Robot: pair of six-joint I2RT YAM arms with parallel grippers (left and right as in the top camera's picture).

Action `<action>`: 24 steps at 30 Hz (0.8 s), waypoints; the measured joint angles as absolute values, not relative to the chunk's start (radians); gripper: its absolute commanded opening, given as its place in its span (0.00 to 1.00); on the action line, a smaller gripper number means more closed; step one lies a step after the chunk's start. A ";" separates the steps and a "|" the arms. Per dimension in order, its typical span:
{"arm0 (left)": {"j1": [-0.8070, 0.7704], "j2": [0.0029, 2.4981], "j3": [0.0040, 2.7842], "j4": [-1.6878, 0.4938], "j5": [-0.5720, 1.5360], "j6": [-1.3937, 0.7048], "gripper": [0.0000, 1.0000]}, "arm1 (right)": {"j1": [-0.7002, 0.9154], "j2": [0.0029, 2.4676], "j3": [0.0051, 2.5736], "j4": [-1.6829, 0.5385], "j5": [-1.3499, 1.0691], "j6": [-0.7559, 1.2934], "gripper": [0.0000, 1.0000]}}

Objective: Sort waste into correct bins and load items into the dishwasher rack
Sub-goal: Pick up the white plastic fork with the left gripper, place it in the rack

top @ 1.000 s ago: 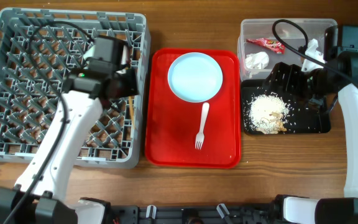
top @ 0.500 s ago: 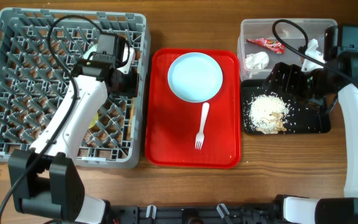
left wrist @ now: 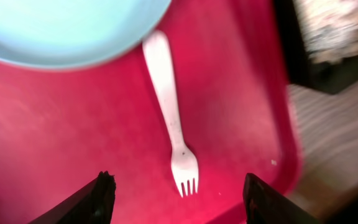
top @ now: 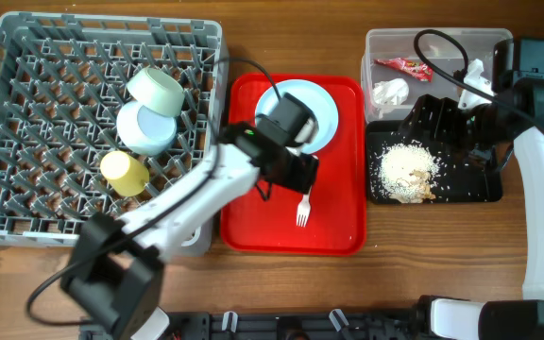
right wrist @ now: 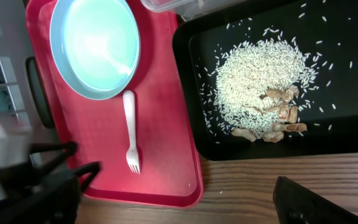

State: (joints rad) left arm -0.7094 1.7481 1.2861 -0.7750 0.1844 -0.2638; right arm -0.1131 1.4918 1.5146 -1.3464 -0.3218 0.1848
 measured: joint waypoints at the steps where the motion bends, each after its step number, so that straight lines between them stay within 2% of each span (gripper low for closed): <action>1: -0.730 1.778 1.286 -0.778 0.178 -0.296 0.65 | -0.113 1.492 1.515 -1.346 -0.322 0.185 1.00; 6: -0.830 1.922 1.287 -0.792 0.142 -0.469 0.64 | -0.113 1.492 1.515 -1.346 -0.322 0.185 1.00; 12: -0.873 1.977 1.292 -0.813 0.049 -0.501 0.63 | -0.113 1.492 1.515 -1.346 -0.322 0.185 1.00; 14: -0.873 1.979 1.294 -0.810 0.032 -0.505 0.58 | -0.113 1.492 1.515 -1.346 -0.322 0.185 1.00; 15: -0.874 1.980 1.295 -0.810 0.025 -0.511 0.51 | -0.113 1.492 1.515 -1.346 -0.322 0.185 1.00; 19: -0.874 1.984 1.296 -0.810 0.004 -0.524 0.36 | -0.113 1.492 1.515 -1.346 -0.322 0.185 1.00; 24: -0.874 1.985 1.296 -0.810 -0.004 -0.527 0.35 | -0.113 1.492 1.515 -1.346 -0.322 0.185 1.00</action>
